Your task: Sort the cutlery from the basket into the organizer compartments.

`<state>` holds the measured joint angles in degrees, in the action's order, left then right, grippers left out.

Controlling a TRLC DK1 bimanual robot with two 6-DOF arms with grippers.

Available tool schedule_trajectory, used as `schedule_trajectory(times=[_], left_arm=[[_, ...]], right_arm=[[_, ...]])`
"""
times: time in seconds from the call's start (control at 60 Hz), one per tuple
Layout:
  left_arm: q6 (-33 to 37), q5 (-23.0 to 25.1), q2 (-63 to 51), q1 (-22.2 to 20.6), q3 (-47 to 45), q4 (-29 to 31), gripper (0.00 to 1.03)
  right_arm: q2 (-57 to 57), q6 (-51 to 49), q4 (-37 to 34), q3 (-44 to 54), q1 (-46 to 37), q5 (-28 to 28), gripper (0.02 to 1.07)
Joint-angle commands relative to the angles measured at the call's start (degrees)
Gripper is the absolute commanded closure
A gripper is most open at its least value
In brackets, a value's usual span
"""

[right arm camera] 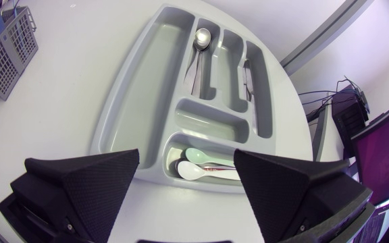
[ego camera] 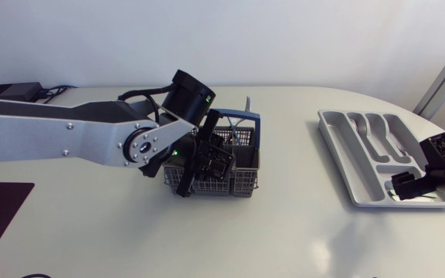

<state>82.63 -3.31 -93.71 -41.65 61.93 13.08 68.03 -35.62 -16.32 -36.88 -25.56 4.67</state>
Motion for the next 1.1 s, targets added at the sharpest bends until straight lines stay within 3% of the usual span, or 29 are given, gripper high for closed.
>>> schedule_trajectory(times=[0.0,1.083], left_arm=[[2.98,0.24,-1.83,0.52,2.23,0.37,0.78],[9.65,-0.29,-7.54,-2.38,9.08,7.22,0.80]], right_arm=[[-0.71,1.25,-0.65,1.20,0.69,0.34,0.06],[0.88,0.02,2.08,1.82,0.51,1.22,0.06]])
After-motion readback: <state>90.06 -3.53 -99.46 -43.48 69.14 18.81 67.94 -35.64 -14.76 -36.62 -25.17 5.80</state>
